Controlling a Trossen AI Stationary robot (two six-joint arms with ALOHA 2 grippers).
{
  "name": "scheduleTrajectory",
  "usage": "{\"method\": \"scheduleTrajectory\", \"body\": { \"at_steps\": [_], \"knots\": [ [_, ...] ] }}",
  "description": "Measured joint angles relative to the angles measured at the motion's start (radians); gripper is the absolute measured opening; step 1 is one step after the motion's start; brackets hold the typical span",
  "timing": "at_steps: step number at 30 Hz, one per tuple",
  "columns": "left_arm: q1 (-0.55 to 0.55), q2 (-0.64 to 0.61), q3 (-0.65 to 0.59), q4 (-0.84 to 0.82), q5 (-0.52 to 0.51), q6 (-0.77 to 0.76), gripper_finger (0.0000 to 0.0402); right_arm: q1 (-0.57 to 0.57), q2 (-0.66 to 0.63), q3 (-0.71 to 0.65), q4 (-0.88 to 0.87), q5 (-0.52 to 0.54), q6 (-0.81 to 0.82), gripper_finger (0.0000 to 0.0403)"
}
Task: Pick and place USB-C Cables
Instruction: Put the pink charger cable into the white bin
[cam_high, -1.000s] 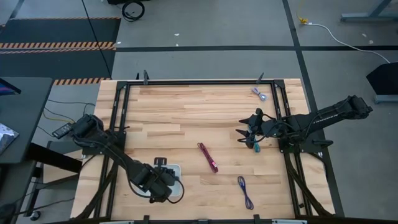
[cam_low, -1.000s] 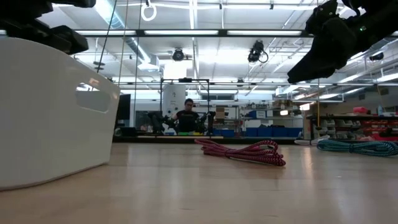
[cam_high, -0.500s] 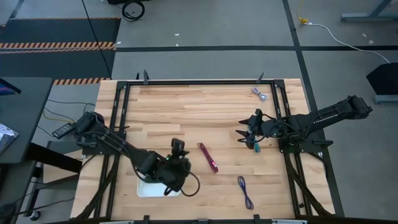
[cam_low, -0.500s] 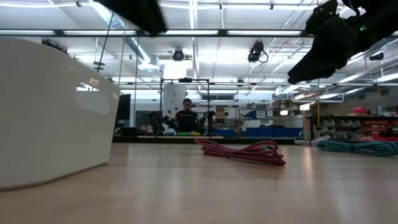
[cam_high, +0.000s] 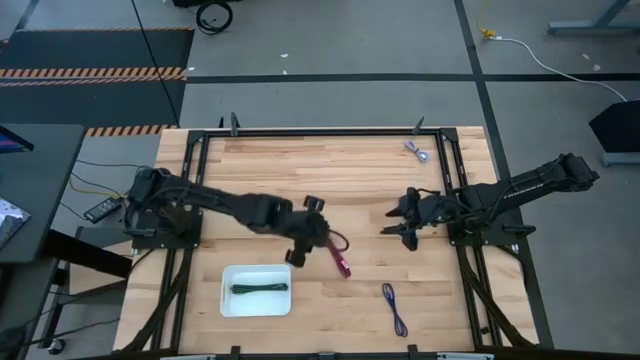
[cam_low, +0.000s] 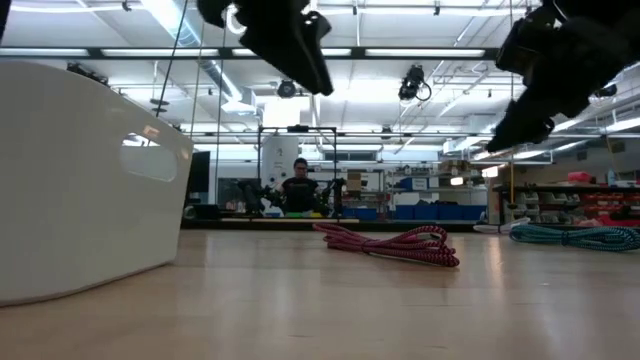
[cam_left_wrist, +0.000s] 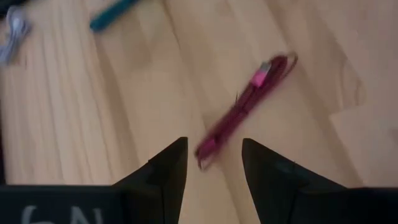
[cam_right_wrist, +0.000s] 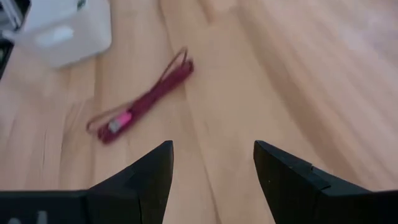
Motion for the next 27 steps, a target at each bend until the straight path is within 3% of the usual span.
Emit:
{"method": "scheduleTrajectory", "body": {
  "at_steps": [5, 8, 18, 27],
  "knots": [
    [0.091, 0.050, 0.000, 0.089, 0.183, 0.117, 0.0160, 0.000, 0.000, 0.000, -0.030, -0.024, 0.005, 0.0229],
    [0.119, 0.123, 0.000, 0.115, 0.239, 0.153, 0.0160, 0.000, 0.000, 0.000, -0.031, -0.043, 0.006, 0.0229],
    [0.117, 0.317, 0.057, 0.118, 0.258, 0.255, 0.0160, 0.000, 0.000, 0.000, -0.031, -0.092, 0.014, 0.0229],
    [0.116, 0.334, 0.074, 0.063, 0.300, 0.256, 0.0160, 0.000, 0.000, 0.000, -0.014, -0.093, 0.013, 0.0229]
  ]
}}
